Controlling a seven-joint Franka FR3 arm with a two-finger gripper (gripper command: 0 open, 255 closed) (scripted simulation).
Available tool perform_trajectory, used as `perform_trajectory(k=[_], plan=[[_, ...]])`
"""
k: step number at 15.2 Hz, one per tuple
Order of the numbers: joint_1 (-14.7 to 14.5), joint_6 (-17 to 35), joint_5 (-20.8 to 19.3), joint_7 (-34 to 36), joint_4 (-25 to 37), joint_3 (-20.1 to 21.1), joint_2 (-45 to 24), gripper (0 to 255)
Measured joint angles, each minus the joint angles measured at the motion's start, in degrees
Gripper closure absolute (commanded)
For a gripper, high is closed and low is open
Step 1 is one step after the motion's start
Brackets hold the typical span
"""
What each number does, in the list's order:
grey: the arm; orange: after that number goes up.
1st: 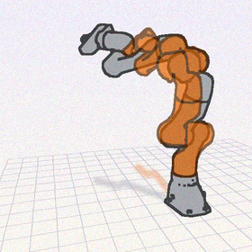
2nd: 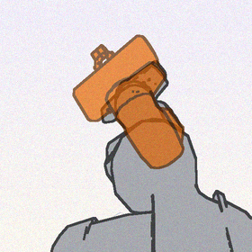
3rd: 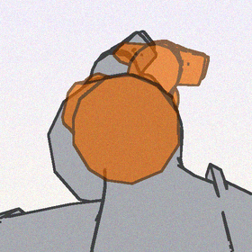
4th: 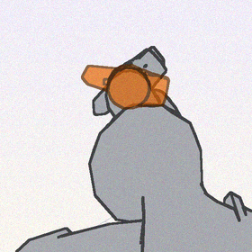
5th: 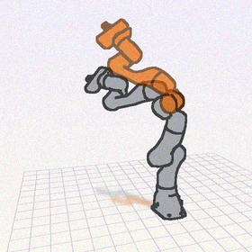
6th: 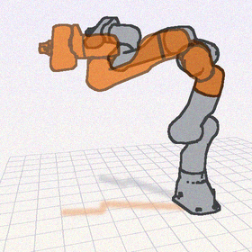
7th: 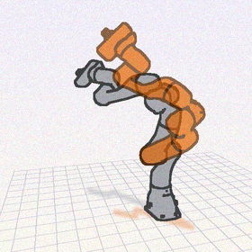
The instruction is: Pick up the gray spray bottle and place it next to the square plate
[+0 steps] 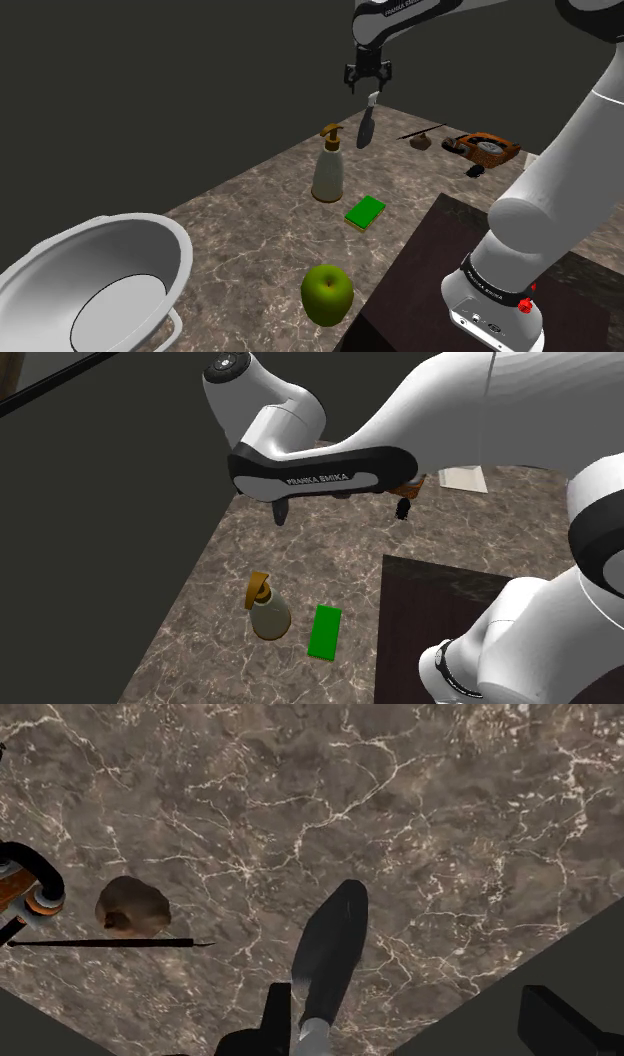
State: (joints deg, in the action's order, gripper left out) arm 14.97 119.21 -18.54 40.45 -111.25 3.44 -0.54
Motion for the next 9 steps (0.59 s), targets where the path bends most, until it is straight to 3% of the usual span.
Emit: perform_trajectory(k=[9], plan=[[2.4,-1.5,-2.6,11.8,15.6,-3.8,-15.9,0]])
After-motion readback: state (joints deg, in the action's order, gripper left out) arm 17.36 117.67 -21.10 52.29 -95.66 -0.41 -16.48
